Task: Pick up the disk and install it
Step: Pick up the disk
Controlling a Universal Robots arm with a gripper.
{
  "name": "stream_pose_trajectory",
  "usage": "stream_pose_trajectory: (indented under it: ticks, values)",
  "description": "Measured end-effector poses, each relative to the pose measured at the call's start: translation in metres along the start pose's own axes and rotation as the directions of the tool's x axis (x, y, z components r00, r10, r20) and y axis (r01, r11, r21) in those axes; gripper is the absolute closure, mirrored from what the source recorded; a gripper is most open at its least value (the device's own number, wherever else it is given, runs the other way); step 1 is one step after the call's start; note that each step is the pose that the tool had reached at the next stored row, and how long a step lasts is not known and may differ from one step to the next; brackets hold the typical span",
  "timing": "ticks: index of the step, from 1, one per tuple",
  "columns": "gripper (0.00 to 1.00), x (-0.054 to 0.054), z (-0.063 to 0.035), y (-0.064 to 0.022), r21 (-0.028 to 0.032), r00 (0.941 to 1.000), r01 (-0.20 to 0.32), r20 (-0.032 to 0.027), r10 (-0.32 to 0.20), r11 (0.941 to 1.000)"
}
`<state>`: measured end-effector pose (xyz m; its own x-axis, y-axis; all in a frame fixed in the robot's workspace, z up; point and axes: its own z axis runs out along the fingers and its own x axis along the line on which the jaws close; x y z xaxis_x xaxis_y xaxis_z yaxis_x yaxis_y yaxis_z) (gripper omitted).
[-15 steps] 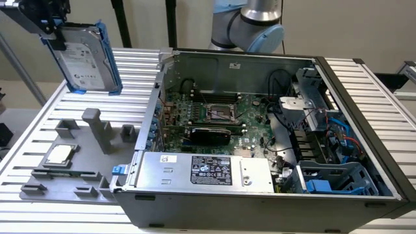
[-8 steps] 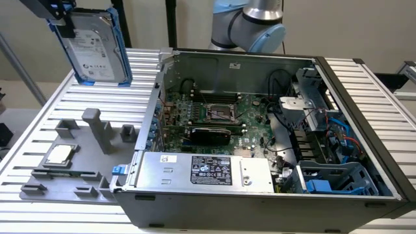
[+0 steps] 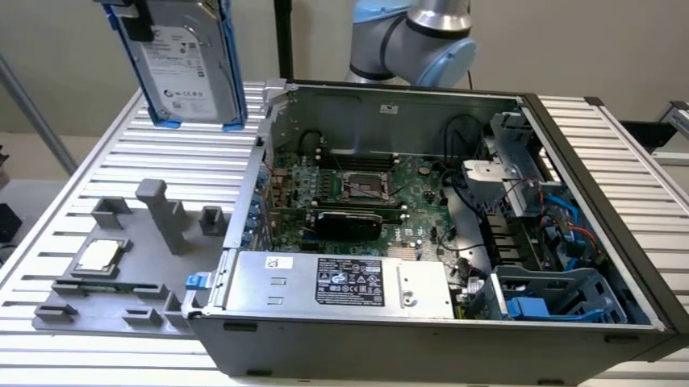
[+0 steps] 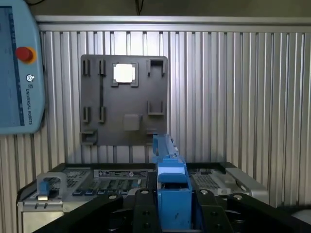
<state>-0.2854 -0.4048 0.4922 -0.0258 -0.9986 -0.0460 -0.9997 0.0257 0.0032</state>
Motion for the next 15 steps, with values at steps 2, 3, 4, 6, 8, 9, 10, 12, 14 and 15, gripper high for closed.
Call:
stream_pose_trajectory:
  ticks: [2,3,4,6,8,9,10,12,14,15]
  values:
    - [1.00,0.001,-0.0022,-0.0093,-0.0003,1.0000,0.000,0.0000,0.000,1.0000]
    - [1.00,0.002,-0.0029,-0.0138,-0.0003,1.0000,0.000,0.0001,0.000,1.0000]
    - [1.00,0.002,-0.0036,-0.0183,-0.0005,1.0000,0.000,0.0000,0.000,1.0000]
    - [1.00,0.004,-0.0047,-0.0277,-0.0007,1.0000,0.000,0.0000,0.000,1.0000]
    - [1.00,0.005,-0.0055,-0.0366,-0.0010,1.0000,0.000,0.0000,0.000,1.0000]
    - [1.00,0.005,-0.0058,-0.0412,-0.0011,1.0000,0.000,0.0000,0.000,1.0000]
    - [1.00,0.006,-0.0060,-0.0458,-0.0011,1.0000,0.000,0.0000,0.000,1.0000]
    - [1.00,0.007,-0.0064,-0.0548,-0.0012,1.0000,0.000,0.0000,0.000,1.0000]
    - [1.00,0.009,-0.0067,-0.0643,-0.0014,1.0000,0.000,-0.0001,0.000,1.0000]
    - [1.00,0.009,-0.0068,-0.0689,-0.0014,1.0000,0.000,-0.0001,0.000,1.0000]
